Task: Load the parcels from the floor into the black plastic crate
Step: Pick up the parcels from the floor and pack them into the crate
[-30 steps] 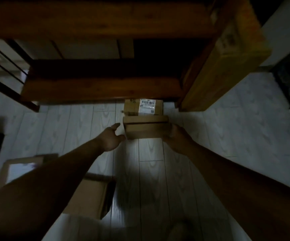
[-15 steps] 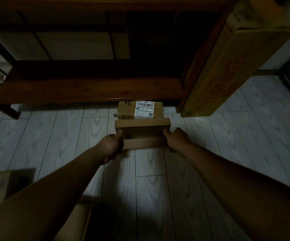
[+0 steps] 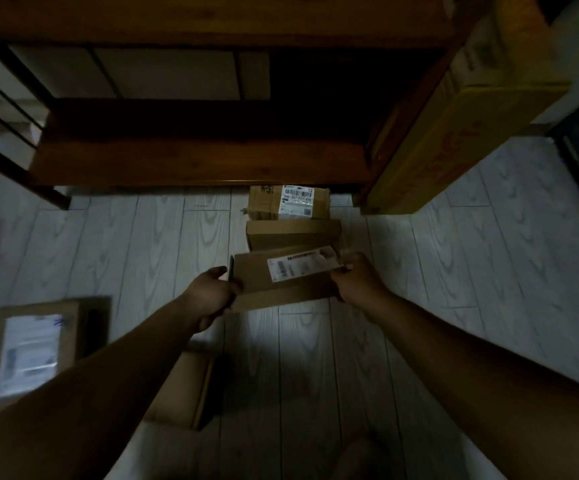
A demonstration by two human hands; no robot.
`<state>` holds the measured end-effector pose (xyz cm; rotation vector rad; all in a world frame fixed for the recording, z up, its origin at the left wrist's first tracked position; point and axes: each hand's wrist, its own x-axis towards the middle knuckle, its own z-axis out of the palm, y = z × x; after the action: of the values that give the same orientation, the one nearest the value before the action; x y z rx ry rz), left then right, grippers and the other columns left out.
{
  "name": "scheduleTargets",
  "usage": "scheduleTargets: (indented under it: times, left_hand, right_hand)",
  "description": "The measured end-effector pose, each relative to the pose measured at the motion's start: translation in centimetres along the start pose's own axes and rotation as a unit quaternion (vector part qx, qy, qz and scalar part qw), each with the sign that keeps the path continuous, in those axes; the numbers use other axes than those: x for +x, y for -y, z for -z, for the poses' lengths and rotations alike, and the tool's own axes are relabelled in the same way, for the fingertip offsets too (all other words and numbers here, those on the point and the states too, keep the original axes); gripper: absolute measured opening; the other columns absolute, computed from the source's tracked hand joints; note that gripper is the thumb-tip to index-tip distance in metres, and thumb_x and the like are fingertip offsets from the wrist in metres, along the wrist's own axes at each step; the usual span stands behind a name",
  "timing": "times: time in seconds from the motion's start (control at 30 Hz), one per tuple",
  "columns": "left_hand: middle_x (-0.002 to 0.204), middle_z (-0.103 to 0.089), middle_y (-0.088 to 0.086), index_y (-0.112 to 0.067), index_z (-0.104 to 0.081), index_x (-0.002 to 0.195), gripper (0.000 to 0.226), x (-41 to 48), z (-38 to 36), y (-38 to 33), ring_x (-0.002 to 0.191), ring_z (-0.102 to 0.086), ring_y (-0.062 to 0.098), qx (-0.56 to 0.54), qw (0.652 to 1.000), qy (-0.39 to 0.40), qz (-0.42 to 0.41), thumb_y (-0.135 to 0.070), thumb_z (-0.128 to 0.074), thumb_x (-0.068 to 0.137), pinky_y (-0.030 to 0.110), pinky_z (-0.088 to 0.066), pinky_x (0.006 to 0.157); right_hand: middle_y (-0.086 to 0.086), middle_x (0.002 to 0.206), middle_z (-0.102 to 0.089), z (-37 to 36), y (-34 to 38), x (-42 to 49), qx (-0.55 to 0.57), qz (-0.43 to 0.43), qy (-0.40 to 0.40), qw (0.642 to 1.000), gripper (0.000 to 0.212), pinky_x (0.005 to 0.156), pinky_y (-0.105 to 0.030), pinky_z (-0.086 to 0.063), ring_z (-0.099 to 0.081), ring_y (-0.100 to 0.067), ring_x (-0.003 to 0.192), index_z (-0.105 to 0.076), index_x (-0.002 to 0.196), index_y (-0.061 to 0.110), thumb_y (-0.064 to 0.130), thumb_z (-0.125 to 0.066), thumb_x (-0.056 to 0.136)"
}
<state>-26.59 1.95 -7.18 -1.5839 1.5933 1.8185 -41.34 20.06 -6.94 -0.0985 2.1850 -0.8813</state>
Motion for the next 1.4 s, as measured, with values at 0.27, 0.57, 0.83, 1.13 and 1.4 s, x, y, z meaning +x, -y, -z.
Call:
scheduleTargets:
  times: [0.27,0.57,0.83,1.13,1.4]
  left_hand:
    - [0.139,-0.044,0.007,-0.029,-0.026,0.146,0.087,-22.0,9.5,-8.5,0.107,-0.056,0.029,0.013,0.992,0.007,-0.122,0.013,-0.059,0.077,0.038,-0.054,0.068]
    - [0.150,-0.031,0.000,-0.038,-0.014,0.148,0.091,-46.2,17.8,-18.0,0.125,-0.045,0.031,0.034,0.962,-0.014,-0.270,0.015,-0.051,0.083,0.040,-0.055,0.082]
    - [0.129,-0.042,-0.004,-0.039,-0.014,0.147,0.085,-61.1,23.7,-17.1,0.094,-0.056,0.015,0.008,0.941,-0.113,-0.317,0.006,-0.054,0.086,0.028,-0.052,0.070]
    - [0.140,-0.045,0.004,-0.037,-0.020,0.147,0.083,-71.8,39.9,-14.1,0.094,-0.058,0.015,-0.076,0.911,-0.230,-0.335,0.007,-0.054,0.085,0.037,-0.055,0.074]
    - [0.132,-0.050,-0.002,-0.042,-0.020,0.145,0.084,-75.7,60.7,-4.4,0.110,-0.057,0.026,-0.072,0.906,-0.284,-0.305,0.004,-0.055,0.084,0.044,-0.055,0.079]
  right_hand:
    - [-0.004,0.126,-0.058,7.4,13.4,-19.1,0.015,0.016,0.079,0.997,0.054,0.093,-0.046,-0.050,-0.056,-0.028,0.115,-0.042,0.136,0.025,0.010,-0.060,0.087]
    - [0.000,0.142,-0.048,13.6,27.4,-40.3,0.084,0.126,-0.004,0.989,0.070,0.099,-0.049,-0.048,-0.046,-0.024,0.129,-0.029,0.144,0.036,0.000,-0.052,0.089]
    - [0.012,0.130,-0.051,14.6,34.4,-53.3,0.056,0.244,0.033,0.968,0.062,0.101,-0.040,-0.045,-0.047,-0.011,0.121,-0.034,0.143,0.033,0.003,-0.053,0.092]
    - [0.011,0.125,-0.055,6.2,46.7,-65.8,0.033,0.360,0.085,0.929,0.056,0.096,-0.038,-0.049,-0.053,-0.013,0.112,-0.041,0.139,0.026,0.009,-0.060,0.089]
    - [0.003,0.129,-0.058,-14.1,54.3,-73.5,-0.010,0.381,0.141,0.914,0.055,0.092,-0.039,-0.052,-0.057,-0.017,0.111,-0.041,0.138,0.027,0.008,-0.059,0.089]
